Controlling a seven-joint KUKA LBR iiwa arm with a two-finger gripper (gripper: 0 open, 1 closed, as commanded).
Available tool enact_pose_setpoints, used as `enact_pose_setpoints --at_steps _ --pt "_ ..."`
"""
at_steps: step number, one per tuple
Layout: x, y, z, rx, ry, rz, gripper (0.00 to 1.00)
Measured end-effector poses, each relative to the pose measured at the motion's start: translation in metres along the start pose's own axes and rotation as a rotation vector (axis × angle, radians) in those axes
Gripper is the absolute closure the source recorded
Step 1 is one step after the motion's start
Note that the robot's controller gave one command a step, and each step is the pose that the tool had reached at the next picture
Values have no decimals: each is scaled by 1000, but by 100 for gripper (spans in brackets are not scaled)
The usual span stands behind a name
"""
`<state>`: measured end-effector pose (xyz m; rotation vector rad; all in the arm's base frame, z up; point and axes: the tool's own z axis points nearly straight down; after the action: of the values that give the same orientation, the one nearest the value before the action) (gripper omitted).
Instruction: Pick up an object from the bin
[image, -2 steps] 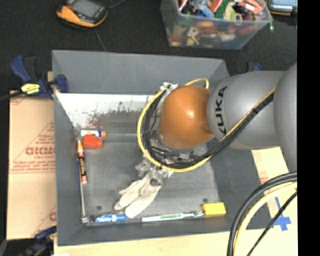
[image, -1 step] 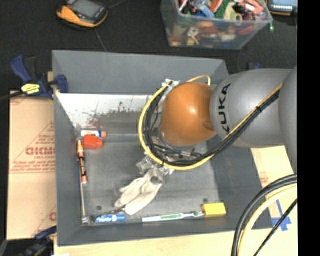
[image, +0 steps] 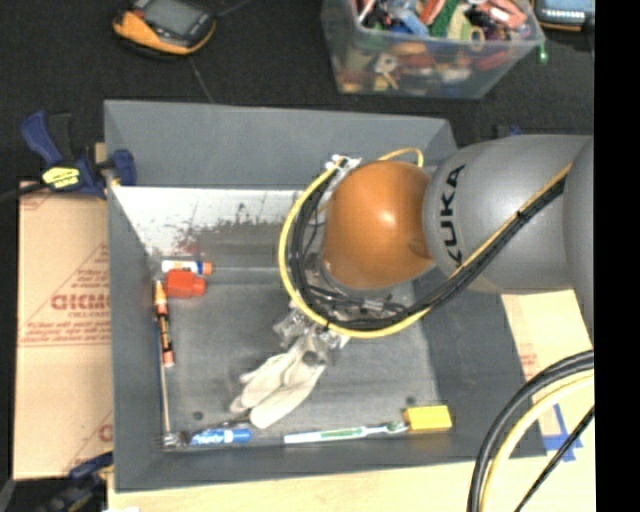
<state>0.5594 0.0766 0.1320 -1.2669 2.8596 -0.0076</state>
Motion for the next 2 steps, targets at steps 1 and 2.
enact_pose_setpoints --at_steps 1,2 --pt "0 -1 -6 2 -3 2 100" --pt "0 -1 -18 0 -1 3 100"
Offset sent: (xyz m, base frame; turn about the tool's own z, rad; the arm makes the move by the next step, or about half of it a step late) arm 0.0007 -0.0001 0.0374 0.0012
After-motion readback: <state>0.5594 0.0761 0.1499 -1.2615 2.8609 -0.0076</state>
